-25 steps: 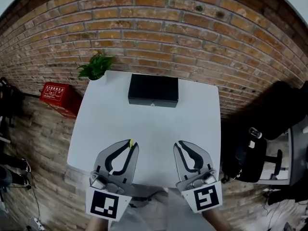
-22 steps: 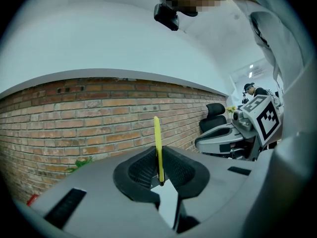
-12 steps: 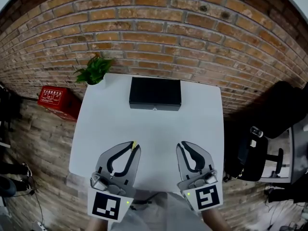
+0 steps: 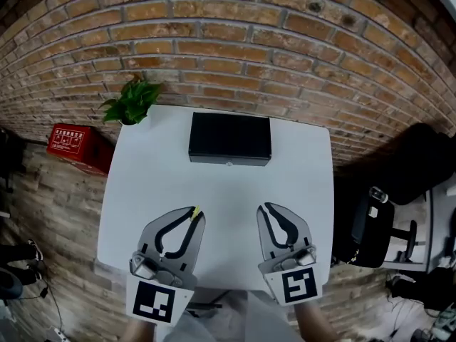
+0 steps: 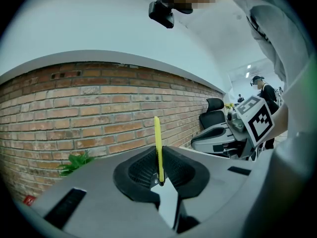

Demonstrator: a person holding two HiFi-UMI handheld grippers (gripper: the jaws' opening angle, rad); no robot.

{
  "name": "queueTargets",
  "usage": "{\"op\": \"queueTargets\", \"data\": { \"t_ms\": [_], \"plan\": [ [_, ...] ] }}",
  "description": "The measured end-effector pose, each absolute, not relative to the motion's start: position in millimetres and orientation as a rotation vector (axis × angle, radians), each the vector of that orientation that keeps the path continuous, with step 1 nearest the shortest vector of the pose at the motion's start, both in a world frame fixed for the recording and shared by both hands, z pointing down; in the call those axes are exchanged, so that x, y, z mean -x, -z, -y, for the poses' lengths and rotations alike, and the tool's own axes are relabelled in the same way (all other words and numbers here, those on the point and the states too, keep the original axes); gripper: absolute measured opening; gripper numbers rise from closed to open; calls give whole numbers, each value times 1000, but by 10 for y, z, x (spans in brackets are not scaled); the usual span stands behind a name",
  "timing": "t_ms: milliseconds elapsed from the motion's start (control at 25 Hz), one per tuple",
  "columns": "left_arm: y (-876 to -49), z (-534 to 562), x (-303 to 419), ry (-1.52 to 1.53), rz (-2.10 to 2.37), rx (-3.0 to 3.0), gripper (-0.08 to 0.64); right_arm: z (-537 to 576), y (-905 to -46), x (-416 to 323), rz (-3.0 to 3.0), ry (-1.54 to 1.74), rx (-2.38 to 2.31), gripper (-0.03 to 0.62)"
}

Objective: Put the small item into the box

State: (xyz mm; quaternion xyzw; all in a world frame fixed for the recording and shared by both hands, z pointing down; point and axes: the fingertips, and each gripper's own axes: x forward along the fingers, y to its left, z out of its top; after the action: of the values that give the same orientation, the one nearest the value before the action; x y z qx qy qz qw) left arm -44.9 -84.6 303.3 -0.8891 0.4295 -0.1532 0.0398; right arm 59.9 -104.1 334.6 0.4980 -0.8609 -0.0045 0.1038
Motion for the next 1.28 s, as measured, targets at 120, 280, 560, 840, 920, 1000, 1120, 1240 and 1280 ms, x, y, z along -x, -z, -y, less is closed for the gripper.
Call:
{"op": "queueTargets", "data": {
  "t_ms": [120,280,560,840,920,1000,1120,1240,1280],
  "plan": [
    [-3118,965,487,471,-1316,2728,52,1177,-3477,-557,2526,11,-1456,60],
    [-3251,1122,563,493,-1302,2712,52,1380,-3675,-466,2522,-13,-1441,60],
    [-3459,1414,766,386,-1467,2775,52,1749,-4110,-308,2473,-64,-1428,61],
    [-3678,1616,826,444,-1419,2754,52,2026,-4580,-157,2399,-188,-1429,61],
    [-3726,1670,824,464,-1390,2751,52,2112,-4713,-141,2371,-211,-1441,63],
    [-3762,1719,834,487,-1364,2746,52,2203,-4852,-113,2351,-246,-1449,95],
    [-3836,1777,870,500,-1375,2754,52,2320,-5064,-74,2319,-277,-1443,146],
    [-3924,1818,882,506,-1394,2773,52,2408,-5244,-91,2281,-302,-1445,146],
    [-3947,1830,885,515,-1389,2774,52,2437,-5297,-95,2269,-310,-1446,146]
  ]
}}
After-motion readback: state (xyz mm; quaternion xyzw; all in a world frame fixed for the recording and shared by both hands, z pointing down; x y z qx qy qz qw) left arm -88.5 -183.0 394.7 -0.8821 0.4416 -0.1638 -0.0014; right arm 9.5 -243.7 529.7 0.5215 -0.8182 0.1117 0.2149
